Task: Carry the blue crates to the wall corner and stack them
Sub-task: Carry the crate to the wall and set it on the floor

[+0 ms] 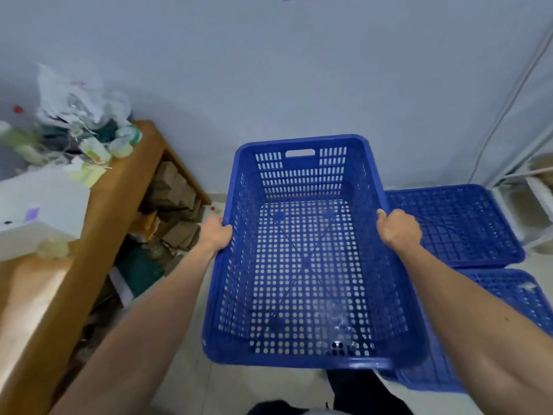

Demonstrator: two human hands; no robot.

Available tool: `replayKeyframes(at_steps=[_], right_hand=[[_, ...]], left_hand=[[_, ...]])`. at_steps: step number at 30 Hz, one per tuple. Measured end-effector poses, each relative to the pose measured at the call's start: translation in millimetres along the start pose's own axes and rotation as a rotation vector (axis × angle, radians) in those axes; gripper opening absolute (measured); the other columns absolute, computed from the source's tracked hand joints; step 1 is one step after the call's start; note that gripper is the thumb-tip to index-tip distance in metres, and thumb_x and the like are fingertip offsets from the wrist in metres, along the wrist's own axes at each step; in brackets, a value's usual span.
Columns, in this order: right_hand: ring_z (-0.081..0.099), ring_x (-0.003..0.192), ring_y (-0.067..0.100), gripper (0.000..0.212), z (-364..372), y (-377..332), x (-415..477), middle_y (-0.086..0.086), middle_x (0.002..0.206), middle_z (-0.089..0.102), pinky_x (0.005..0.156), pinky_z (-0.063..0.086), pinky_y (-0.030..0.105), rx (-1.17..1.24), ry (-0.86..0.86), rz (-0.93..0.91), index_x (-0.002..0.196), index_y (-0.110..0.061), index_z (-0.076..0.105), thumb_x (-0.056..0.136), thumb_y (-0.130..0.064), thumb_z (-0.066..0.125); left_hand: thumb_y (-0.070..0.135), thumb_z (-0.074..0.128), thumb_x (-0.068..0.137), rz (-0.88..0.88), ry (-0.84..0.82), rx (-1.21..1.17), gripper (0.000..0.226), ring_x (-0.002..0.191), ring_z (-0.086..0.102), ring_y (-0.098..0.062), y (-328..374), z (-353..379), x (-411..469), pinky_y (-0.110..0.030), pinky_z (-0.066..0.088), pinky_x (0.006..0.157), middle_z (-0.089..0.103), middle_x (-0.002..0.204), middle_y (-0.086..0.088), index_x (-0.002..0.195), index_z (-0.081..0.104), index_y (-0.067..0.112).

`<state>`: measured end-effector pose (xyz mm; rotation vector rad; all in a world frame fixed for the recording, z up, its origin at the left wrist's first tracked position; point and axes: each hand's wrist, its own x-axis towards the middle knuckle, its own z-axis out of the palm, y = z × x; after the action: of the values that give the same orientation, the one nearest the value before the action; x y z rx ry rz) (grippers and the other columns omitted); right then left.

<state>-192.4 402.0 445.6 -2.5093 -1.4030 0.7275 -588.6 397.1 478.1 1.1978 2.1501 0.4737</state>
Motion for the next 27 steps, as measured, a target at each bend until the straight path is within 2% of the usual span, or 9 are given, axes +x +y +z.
replayKeyframes(at_steps=[4,7,9,12,16,19,23,25,27], right_hand=[[0.055,0.114,0.044,0.062,3.6,-35.7,56.6,0.027,0.127,0.058,0.092,0.046,0.049,-0.042,-0.081,-0.042,0.127,0.004,0.054,0.101,-0.049,0.035],[0.055,0.115,0.044,0.061,7.2,-64.5,92.6,0.028,0.127,0.058,0.093,0.045,0.048,-0.087,-0.13,-0.1,0.127,0.004,0.055,0.101,-0.047,0.034],[0.055,0.116,0.044,0.06,13.6,-85.5,116.7,0.028,0.128,0.058,0.094,0.045,0.048,-0.133,-0.158,-0.133,0.126,0.004,0.057,0.101,-0.046,0.034],[0.057,0.114,0.043,0.058,25.0,-116.7,149.5,0.027,0.126,0.06,0.093,0.046,0.045,-0.202,-0.191,-0.16,0.121,0.004,0.061,0.102,-0.043,0.033],[0.063,0.093,0.036,0.048,55.9,-160.1,195.5,0.023,0.104,0.069,0.074,0.046,0.038,-0.234,-0.22,-0.212,0.096,0.0,0.063,0.103,-0.035,0.031],[0.063,0.086,0.033,0.042,85.2,-186.2,222.8,0.019,0.094,0.069,0.07,0.045,0.034,-0.257,-0.232,-0.222,0.089,-0.002,0.061,0.102,-0.032,0.034],[0.056,0.068,0.028,0.038,126.5,-209.2,252.4,0.016,0.084,0.064,0.06,0.041,0.031,-0.295,-0.206,-0.212,0.08,-0.004,0.055,0.101,-0.031,0.037],[0.055,0.068,0.028,0.036,151.9,-218.1,271.5,0.015,0.085,0.062,0.059,0.04,0.031,-0.282,-0.194,-0.205,0.082,-0.004,0.054,0.101,-0.03,0.038],[0.055,0.076,0.03,0.032,176.7,-222.0,287.6,0.014,0.09,0.059,0.066,0.041,0.033,-0.269,-0.218,-0.212,0.09,-0.005,0.054,0.101,-0.031,0.038]], left_hand=[[0.016,0.057,0.087,-0.121,0.022,-0.005,0.008,0.09,0.061,-0.027,5.8,4.7,29.8,-0.039,0.05,0.078,0.062,0.09,-0.005,0.09,0.06,0.009],[0.018,0.06,0.086,-0.203,0.039,-0.054,0.015,0.095,0.057,-0.025,9.1,6.3,48.4,-0.042,0.052,0.087,0.058,0.096,-0.002,0.097,0.051,0.016],[0.019,0.063,0.086,-0.241,0.042,-0.069,0.015,0.092,0.058,-0.023,7.2,8.1,64.8,-0.04,0.051,0.082,0.058,0.095,-0.001,0.093,0.049,0.019],[0.022,0.07,0.082,-0.295,0.056,-0.099,0.024,0.09,0.06,-0.022,0.0,11.4,93.3,-0.04,0.052,0.079,0.06,0.098,-0.003,0.097,0.052,0.017],[0.018,0.075,0.08,-0.368,-0.012,-0.231,0.024,0.084,0.067,-0.021,-25.5,25.5,142.4,-0.043,0.059,0.072,0.066,0.097,-0.006,0.094,0.056,0.016],[0.014,0.074,0.083,-0.431,-0.067,-0.327,0.022,0.089,0.07,-0.026,-53.4,43.1,172.8,-0.051,0.061,0.078,0.068,0.101,-0.007,0.095,0.057,0.019],[0.008,0.073,0.084,-0.495,-0.156,-0.436,0.02,0.088,0.072,-0.029,-86.1,68.6,205.7,-0.054,0.061,0.073,0.071,0.098,-0.006,0.09,0.058,0.019],[0.007,0.072,0.084,-0.525,-0.178,-0.477,0.018,0.083,0.073,-0.027,-101.5,86.1,224.6,-0.048,0.063,0.064,0.073,0.095,-0.004,0.092,0.062,0.019],[0.009,0.07,0.086,-0.561,-0.17,-0.481,0.016,0.076,0.071,-0.021,-110.4,103.8,238.7,-0.038,0.061,0.054,0.07,0.087,0.003,0.093,0.061,0.019]])
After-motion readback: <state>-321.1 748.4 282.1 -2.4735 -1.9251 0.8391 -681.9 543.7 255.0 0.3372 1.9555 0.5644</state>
